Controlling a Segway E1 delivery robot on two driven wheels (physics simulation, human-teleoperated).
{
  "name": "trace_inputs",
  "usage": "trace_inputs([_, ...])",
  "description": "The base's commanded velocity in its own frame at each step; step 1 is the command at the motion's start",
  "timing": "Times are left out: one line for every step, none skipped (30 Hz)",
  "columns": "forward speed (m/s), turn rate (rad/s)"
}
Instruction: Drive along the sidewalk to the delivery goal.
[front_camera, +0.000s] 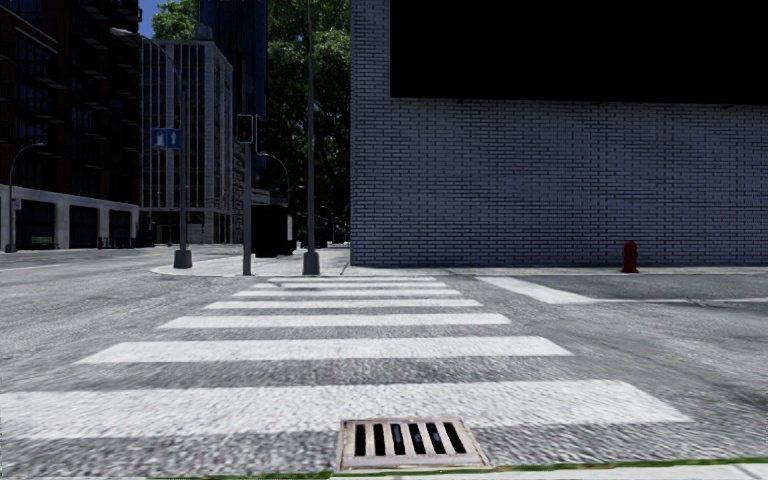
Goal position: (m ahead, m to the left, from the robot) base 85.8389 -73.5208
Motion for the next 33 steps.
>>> trace_inputs([2.00,0.00])
trace_inputs([2.00,0.00])
trace_inputs([2.00,0.00])
trace_inputs([2.00,0.00])
trace_inputs([2.00,0.00])
trace_inputs([2.00,0.00])
trace_inputs([2.00,0.00])
trace_inputs([2.00,0.00])
trace_inputs([2.00,0.00])
trace_inputs([2.00,0.00])
trace_inputs([2.00,0.00])
trace_inputs([2.00,0.00])
trace_inputs([2.00,0.00])
trace_inputs([2.00,0.00])
trace_inputs([2.00,0.00])
trace_inputs([2.00,0.00])
trace_inputs([2.00,0.00])
trace_inputs([2.00,0.00])
trace_inputs([2.00,0.00])
trace_inputs([2.00,0.00])
trace_inputs([2.00,0.00])
trace_inputs([2.00,0.00])
trace_inputs([2.00,0.00])
trace_inputs([2.00,0.00])
trace_inputs([2.00,0.00])
trace_inputs([2.00,0.00])
trace_inputs([2.00,0.00])
trace_inputs([2.00,0.00])
trace_inputs([2.00,0.00])
trace_inputs([2.00,0.00])
trace_inputs([2.00,0.00])
trace_inputs([2.00,0.00])
trace_inputs([2.00,0.00])
